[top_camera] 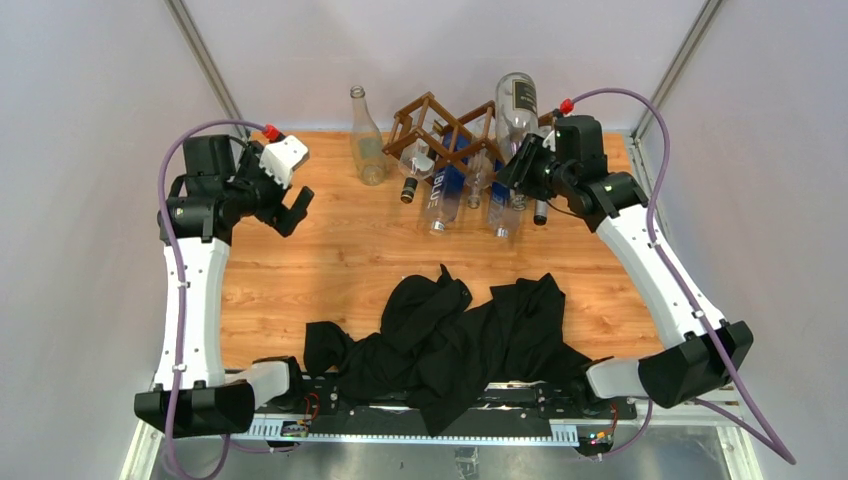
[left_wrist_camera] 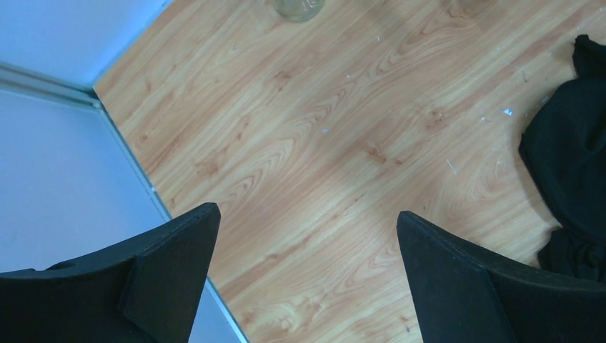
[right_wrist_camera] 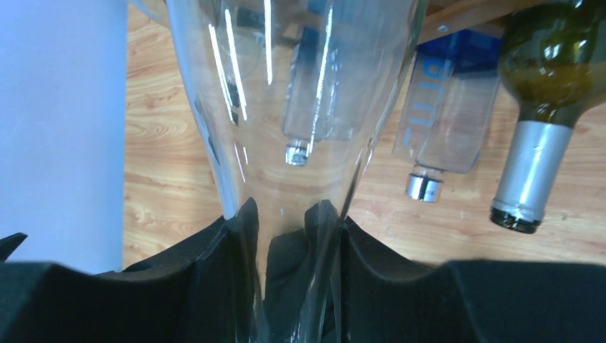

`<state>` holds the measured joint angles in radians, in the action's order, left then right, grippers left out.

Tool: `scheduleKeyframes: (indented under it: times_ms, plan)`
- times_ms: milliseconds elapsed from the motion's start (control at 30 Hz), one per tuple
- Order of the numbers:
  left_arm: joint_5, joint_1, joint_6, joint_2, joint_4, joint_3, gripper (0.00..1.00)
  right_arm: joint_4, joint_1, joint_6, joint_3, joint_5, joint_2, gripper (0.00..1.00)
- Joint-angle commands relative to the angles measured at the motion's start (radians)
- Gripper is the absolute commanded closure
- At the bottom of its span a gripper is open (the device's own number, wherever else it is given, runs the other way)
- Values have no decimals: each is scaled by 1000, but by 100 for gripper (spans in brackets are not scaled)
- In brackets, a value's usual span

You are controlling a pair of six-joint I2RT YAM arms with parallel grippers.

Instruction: Take the wine bottle off the wine rack

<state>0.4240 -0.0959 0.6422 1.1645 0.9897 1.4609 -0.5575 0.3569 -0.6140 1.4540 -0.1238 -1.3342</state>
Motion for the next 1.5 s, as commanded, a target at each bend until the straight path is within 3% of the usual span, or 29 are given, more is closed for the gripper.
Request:
scheduleKeyframes:
  times_ms: [0, 167, 300, 667, 767, 1000, 1267, 1467]
  plan:
    - [68, -6, 131, -52, 0, -28, 0, 210, -9, -49, 2, -100, 79, 100]
    - [121, -5, 250, -111, 1, -63, 0, 282, 3, -100, -34, -215, 99, 100]
    - [196, -5, 391, -169, 1, -121, 0, 245, 88, -72, -17, -229, 71, 100]
    - [401, 25, 1099, -459, -90, -477, 0, 254, 363, 13, -37, -201, 20, 100]
    - [436, 28, 1156, -532, -190, -582, 0, 273, 417, 19, -55, -212, -9, 100]
    - [475, 38, 1324, -604, -191, -710, 0, 309, 530, 43, -61, -231, -75, 100]
    - [502, 40, 1430, -594, -234, -767, 0, 299, 629, 70, 5, -245, -187, 100]
    - [481, 58, 1429, -578, -234, -764, 0, 298, 674, 78, 85, -258, -264, 100]
